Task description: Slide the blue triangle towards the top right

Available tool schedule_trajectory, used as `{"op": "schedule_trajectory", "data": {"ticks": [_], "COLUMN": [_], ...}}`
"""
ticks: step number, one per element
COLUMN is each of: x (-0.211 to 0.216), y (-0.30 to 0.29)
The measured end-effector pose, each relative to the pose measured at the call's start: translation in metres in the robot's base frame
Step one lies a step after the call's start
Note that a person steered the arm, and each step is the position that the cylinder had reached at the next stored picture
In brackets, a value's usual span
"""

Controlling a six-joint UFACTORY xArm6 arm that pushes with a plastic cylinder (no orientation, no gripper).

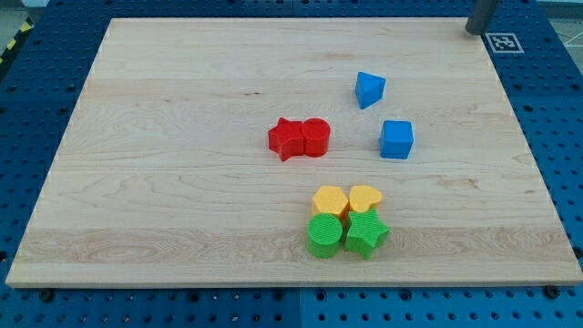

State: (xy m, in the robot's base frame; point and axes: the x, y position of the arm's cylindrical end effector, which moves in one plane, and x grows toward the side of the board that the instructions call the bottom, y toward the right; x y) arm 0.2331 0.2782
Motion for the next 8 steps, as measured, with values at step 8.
{"op": "schedule_trajectory", "data": {"ticks": [8], "x": [0.075], "y": [-0.219]}}
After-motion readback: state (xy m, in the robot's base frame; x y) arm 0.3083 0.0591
